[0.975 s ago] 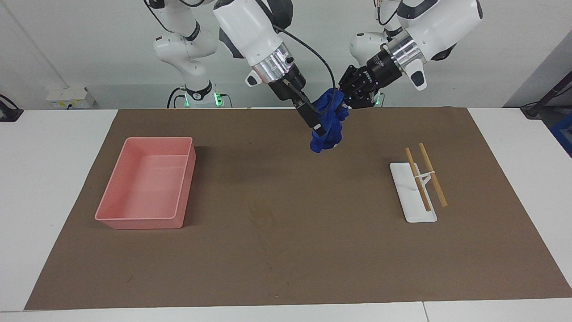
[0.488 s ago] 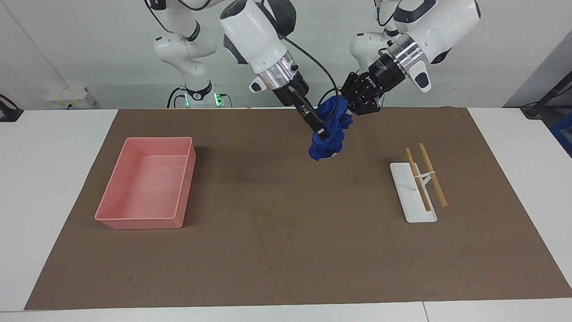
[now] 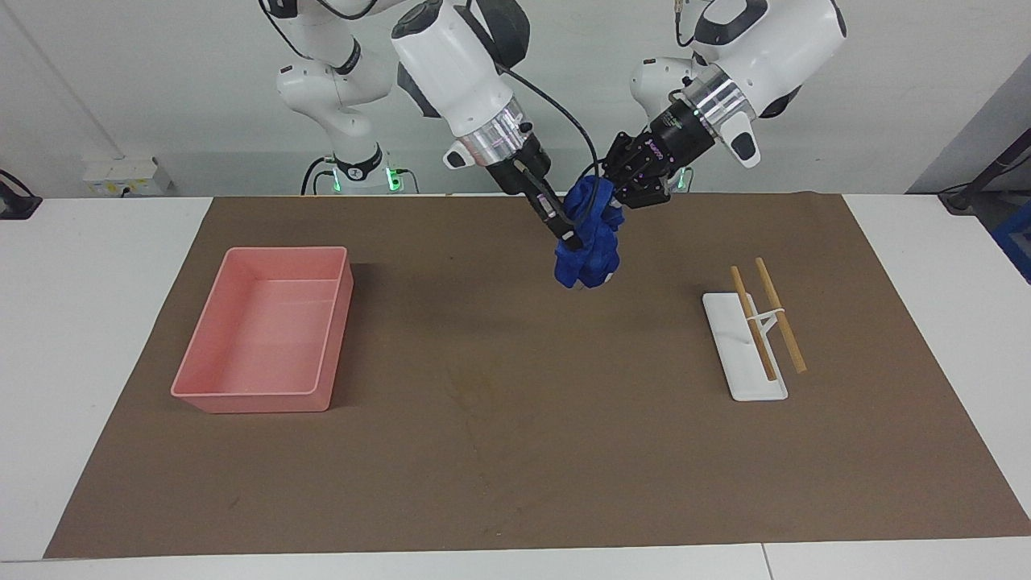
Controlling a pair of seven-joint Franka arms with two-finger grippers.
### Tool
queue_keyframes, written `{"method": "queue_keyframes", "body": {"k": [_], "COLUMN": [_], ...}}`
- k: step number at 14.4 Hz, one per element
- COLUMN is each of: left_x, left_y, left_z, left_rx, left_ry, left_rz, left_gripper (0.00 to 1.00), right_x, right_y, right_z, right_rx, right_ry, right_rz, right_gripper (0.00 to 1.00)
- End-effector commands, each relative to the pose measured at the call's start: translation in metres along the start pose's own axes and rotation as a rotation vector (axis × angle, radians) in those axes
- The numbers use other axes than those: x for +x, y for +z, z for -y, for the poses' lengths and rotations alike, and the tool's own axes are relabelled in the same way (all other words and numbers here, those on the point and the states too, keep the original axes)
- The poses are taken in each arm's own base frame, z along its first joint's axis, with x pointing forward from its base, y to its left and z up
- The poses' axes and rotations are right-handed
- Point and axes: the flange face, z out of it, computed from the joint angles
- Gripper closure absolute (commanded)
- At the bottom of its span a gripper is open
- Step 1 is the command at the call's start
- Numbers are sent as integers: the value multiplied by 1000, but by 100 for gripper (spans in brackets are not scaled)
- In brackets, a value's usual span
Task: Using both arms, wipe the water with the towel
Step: 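Grasp the blue towel with the right gripper from the left gripper, then open the left gripper and withdraw it while the right gripper lifts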
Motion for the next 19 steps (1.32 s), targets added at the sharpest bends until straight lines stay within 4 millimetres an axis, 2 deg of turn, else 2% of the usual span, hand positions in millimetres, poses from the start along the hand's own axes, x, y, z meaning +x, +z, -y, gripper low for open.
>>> {"method": "queue_keyframes", "body": {"k": [1, 4, 6, 8, 9, 11, 12, 14, 16, 17, 19], "left_x": [-3, -2, 3, 10, 15, 32, 41, 60, 69, 78, 92], "left_y": [-6, -6, -6, -8, -11, -27, -35, -51, -57, -63, -62], "left_z": [10, 9, 7, 3, -1, -14, -20, -31, -35, -39, -43], "left_rx": [-11, -14, -30, -53, -64, -64, -60, -33, 9, 31, 142], "left_ry": [8, 26, 97, 169, 192, 359, 448, 650, 815, 889, 1059], "left_rz": [7, -21, -134, -250, -281, -332, -346, -427, -496, -522, -569], "left_gripper": [0, 0, 0, 0, 0, 0, 0, 0, 0, 0, 0], "right_x": [1, 5, 12, 34, 39, 56, 63, 90, 134, 146, 172], "right_y": [-5, -7, -8, -13, -8, -2, 3, 25, 44, 57, 82], "right_z": [-1, 2, 6, 20, 24, 36, 41, 52, 63, 67, 69], "right_rx": [3, 19, 39, 109, 129, 200, 231, 291, 286, 276, 258], "right_ry": [-48, -83, -113, -161, -182, -232, -261, -388, -522, -565, -631], "right_rz": [-5, -13, -19, -30, -31, -41, -46, -79, -126, -131, -152], "right_gripper": [100, 100, 100, 100, 100, 100, 100, 100, 100, 100, 100]}}
